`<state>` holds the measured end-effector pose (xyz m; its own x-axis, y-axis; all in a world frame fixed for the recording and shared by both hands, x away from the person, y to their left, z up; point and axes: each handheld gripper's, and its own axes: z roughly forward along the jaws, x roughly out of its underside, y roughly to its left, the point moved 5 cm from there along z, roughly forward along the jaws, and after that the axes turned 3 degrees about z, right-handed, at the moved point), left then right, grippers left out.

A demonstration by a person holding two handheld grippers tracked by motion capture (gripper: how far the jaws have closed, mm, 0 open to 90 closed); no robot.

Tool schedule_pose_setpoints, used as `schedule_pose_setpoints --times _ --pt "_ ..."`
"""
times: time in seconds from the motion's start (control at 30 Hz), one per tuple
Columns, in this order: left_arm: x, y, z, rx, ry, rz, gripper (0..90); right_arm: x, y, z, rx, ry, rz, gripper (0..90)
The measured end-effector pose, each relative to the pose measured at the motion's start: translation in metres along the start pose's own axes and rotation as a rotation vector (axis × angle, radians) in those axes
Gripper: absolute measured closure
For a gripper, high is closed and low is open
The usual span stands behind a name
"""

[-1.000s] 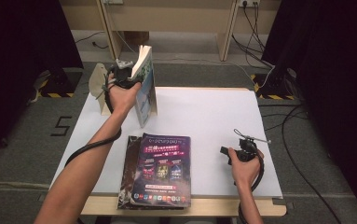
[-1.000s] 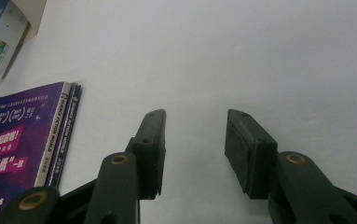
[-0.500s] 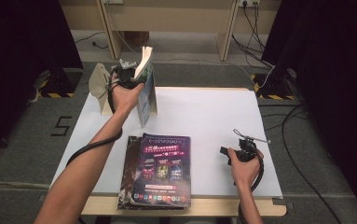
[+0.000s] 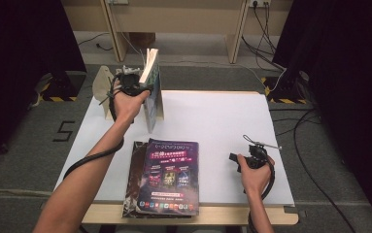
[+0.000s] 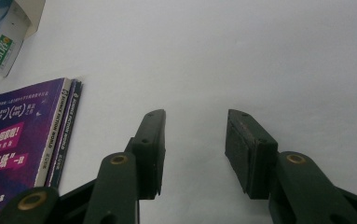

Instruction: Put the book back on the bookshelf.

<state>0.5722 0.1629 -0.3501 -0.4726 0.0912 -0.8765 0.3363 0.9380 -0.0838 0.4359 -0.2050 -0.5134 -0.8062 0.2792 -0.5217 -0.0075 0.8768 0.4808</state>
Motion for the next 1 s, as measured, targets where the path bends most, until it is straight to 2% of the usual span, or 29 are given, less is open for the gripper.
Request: schedule_pose_setpoints --times 0.33,0.5,0.77,0.8,0.83,0.87,1.0 --pt "0.0 -0.003 0.008 -0.023 0.033 0.002 61.4 0.001 0.0 0.001 -0.001 0.005 0.002 57.9" --pt "0.0 -0.002 0.01 -0.075 0.048 0.033 71.3 0.001 0.001 0.002 -0.005 0.006 -0.007 57.8" --pt "-0.001 0.0 0.018 -0.107 -0.017 0.04 73.5 0.001 0.001 0.002 -0.005 0.01 -0.002 57.8" --pt "-0.001 0.0 0.019 -0.108 -0.022 0.038 73.5 0.0 -0.001 0.002 -0.005 0.004 -0.02 57.8" --pt "-0.001 0.001 0.02 -0.112 -0.028 0.031 73.5 0.0 -0.001 0.002 -0.005 -0.001 -0.03 57.8" --pt "-0.002 0.0 0.021 -0.114 -0.035 0.023 73.5 0.0 0.0 0.002 0.0 0.008 -0.007 57.9" --pt "-0.002 -0.004 0.022 -0.106 -0.044 0.014 73.4 0.0 -0.001 0.002 -0.001 0.004 -0.016 57.9"
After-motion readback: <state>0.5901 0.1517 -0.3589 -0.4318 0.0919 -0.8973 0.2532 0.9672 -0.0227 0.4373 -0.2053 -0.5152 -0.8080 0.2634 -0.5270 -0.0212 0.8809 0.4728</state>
